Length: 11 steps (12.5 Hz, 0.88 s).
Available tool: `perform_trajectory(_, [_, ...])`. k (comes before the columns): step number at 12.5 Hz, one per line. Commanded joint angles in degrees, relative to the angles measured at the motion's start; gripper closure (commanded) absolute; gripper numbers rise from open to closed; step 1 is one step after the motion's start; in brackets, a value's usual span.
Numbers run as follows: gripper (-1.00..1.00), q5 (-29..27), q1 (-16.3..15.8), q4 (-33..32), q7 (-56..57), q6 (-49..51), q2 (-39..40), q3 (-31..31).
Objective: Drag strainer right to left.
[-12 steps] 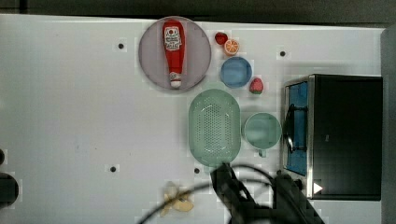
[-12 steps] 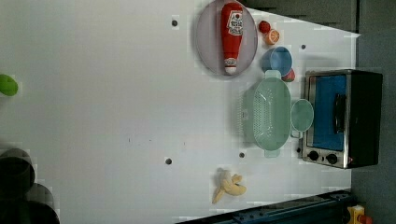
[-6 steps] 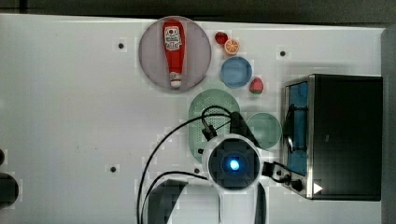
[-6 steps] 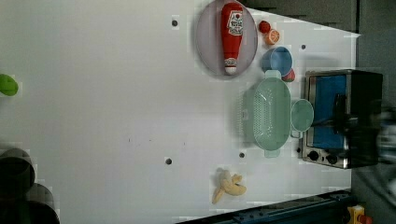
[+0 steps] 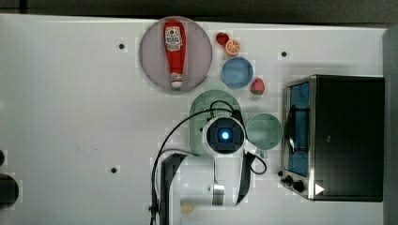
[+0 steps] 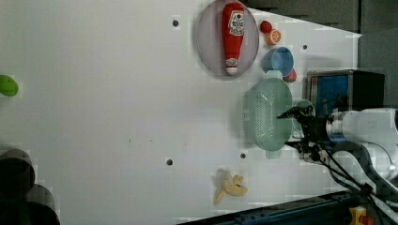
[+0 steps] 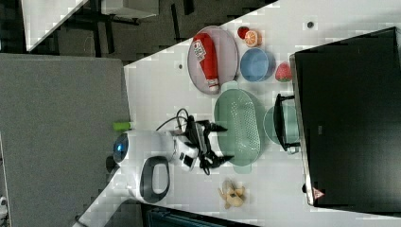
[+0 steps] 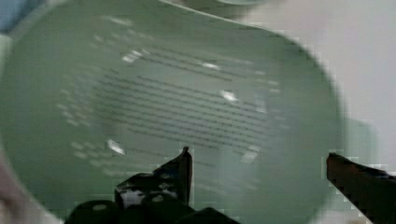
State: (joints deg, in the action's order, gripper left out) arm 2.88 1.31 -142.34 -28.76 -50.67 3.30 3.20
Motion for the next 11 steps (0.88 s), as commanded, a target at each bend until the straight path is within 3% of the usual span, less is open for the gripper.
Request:
perform_trajectory(1, [-1.00, 0.19, -0.59, -0.55, -7.62, -7.96, 3.29, -0.72])
perform_trajectory(6, [-1.00, -0.18, -1.65, -0.55, -11.70, -20.13, 13.59, -1.41])
perform_trajectory(11, [-1.00, -0.20, -3.21, -0.39, -14.75, -21.97, 16.62, -1.90])
